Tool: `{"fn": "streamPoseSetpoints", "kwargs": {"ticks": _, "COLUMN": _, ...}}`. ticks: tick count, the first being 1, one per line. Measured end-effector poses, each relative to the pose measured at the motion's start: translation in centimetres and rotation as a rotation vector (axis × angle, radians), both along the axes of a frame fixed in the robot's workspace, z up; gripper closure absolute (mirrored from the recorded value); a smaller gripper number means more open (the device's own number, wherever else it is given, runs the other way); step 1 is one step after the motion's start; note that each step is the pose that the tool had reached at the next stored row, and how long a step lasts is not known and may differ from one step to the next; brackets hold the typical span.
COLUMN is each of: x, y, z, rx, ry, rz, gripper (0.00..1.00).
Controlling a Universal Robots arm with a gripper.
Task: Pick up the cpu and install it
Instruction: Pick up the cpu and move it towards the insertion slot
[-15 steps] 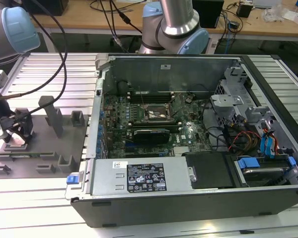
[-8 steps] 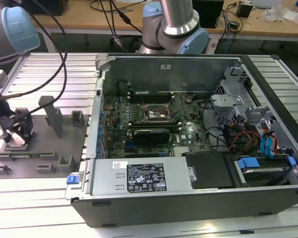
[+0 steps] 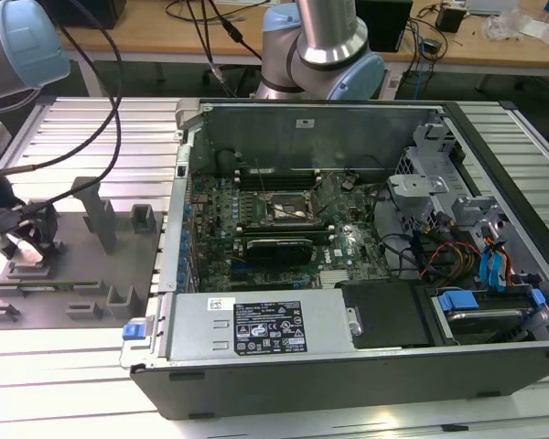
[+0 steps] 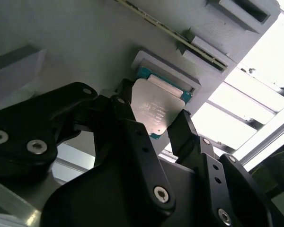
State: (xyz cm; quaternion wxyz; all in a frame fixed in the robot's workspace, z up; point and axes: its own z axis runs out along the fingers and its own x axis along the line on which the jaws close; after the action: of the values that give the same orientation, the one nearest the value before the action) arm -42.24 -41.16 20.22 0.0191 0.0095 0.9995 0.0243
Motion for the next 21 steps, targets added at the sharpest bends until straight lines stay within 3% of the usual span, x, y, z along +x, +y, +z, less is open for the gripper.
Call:
{"fn": "streamPoseSetpoints", "kwargs": {"ticks": 15, "x": 0.07, "y": 0.01, "z": 2.75, "rx": 0.0, "ry": 0.0, "rz": 0.0, "gripper": 0.45}}
{"fn": "streamPoseSetpoints", "kwargs": {"ticks": 21, "x": 0.07, "y": 0.01, "z": 2.87, "rx": 0.0001, "ry": -0.0001, "rz": 0.0, "gripper": 0.45}}
